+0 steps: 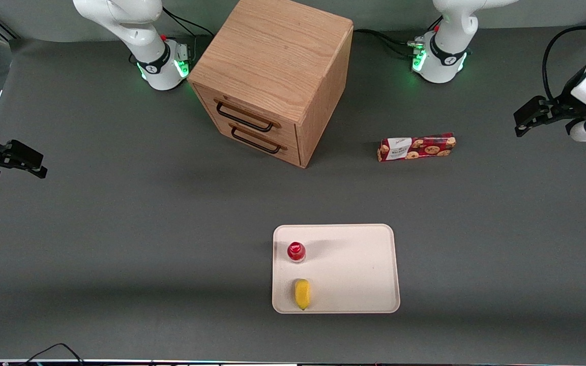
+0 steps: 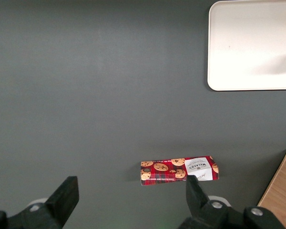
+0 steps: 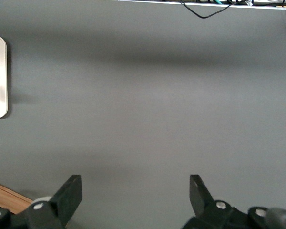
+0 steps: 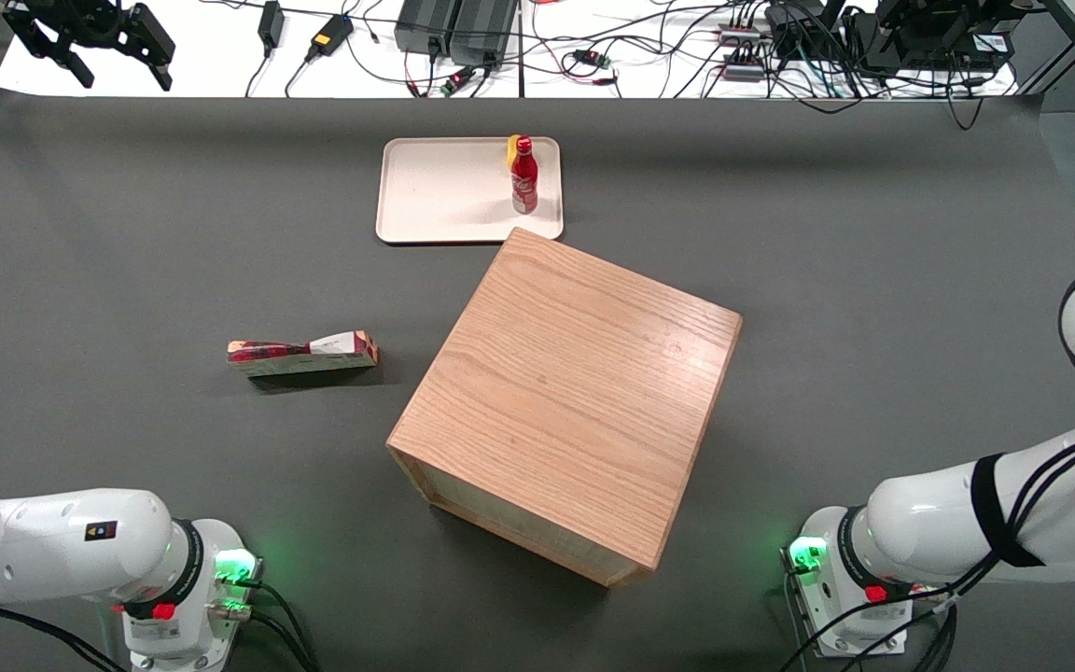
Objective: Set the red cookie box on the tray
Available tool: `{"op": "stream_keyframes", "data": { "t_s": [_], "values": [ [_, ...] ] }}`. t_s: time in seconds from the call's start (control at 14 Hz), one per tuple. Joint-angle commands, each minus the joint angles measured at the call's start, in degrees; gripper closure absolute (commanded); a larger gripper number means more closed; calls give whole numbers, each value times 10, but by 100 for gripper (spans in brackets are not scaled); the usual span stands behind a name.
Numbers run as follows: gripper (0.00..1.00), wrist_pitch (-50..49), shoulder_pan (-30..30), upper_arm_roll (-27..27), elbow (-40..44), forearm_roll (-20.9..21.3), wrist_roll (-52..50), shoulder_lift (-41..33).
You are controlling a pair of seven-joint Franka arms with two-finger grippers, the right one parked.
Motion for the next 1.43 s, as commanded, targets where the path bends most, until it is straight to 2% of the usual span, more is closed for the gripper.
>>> {"op": "stream_keyframes", "data": {
  "t_s": [0.0, 0.36, 0.57, 0.79, 1.07, 1.36],
  "values": [
    [0, -8, 2, -4, 4, 8, 12, -3],
    [0, -11, -2, -5, -26, 10, 17, 4],
    [0, -5, -2, -4, -90, 9, 186, 2],
    [0, -4, -4, -10, -138, 10, 211, 2],
    [0, 120, -1, -53, -299, -6, 309, -57],
    [0, 178, -3, -101, -359, -6, 470, -57]
  ]
}}
